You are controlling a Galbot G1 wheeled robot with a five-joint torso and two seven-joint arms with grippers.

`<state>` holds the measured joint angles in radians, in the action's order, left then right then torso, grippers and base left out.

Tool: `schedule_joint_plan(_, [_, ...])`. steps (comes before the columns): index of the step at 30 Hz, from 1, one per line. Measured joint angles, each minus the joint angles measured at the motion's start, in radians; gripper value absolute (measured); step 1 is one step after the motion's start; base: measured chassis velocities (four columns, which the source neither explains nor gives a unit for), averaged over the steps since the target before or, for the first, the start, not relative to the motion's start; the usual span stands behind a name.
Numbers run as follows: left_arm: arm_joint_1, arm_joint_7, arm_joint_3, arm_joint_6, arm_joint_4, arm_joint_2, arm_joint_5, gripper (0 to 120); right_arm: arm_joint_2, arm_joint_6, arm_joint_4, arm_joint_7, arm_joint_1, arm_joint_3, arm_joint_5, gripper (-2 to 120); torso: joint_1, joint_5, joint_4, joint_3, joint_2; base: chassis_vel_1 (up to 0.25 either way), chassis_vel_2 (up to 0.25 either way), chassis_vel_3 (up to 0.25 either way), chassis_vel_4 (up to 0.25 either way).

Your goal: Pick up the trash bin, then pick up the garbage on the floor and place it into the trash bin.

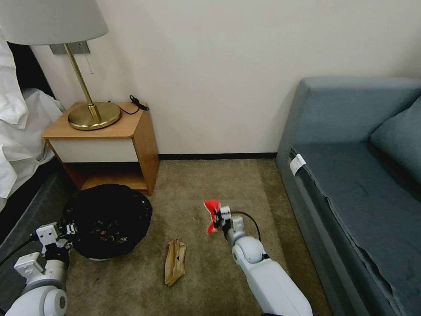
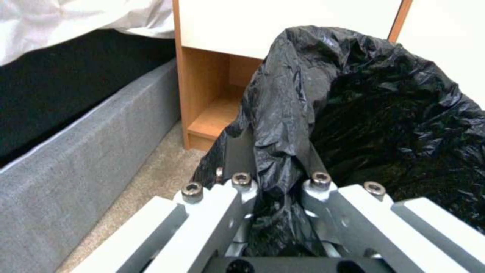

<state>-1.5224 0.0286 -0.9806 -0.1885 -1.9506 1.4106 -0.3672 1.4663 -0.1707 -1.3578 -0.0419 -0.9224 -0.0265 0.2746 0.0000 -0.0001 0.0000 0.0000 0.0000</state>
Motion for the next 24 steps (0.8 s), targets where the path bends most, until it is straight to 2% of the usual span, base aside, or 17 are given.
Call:
schedule_joint_plan(7, [-0.009,0.011,0.012,0.0,-0.007,0.01,0.005,4,0.007,0.017,-0.14,-0.032,0.007,0.117,0.098,0,0.0,0.0001,0.0,0.0,0.0,0.0,0.0,0.0,0.0])
schedule_joint_plan(11, [-0.013,0.012,0.02,0.001,-0.008,0.015,0.012,4,0.018,0.03,-0.166,-0.04,0.015,0.168,0.119,0,0.0,0.0,0.0,0.0,0.0,0.0,0.0,0.0,0.0])
schedule_joint_plan(13, [-0.018,0.012,0.032,0.005,-0.008,0.023,0.022,4,0.053,0.087,-0.174,-0.047,0.024,0.257,0.119,0,0.0,0.0,0.0,0.0,0.0,0.0,0.0,0.0,0.0])
schedule_joint_plan(20, [-0.02,0.011,0.035,0.007,-0.01,0.027,0.023,4,0.12,0.178,-0.148,-0.028,-0.002,0.343,0.093,0,0.0,-0.0001,0.0001,0.0,0.0,0.0,0.0,0.0,0.0])
schedule_joint_plan(21, [-0.021,0.011,0.033,0.008,-0.011,0.027,0.02,4,0.139,0.221,-0.127,-0.009,-0.012,0.372,0.071,0,0.0,0.0001,0.0002,0.0,0.0,0.0,0.0,0.0,0.0])
schedule_joint_plan(24, [-0.023,0.011,0.029,0.008,-0.011,0.026,0.017,4,0.141,0.253,-0.102,0.0,-0.021,0.404,0.044,0,0.0,-0.0001,0.0001,0.0,0.0,0.0,0.0,0.0,0.0])
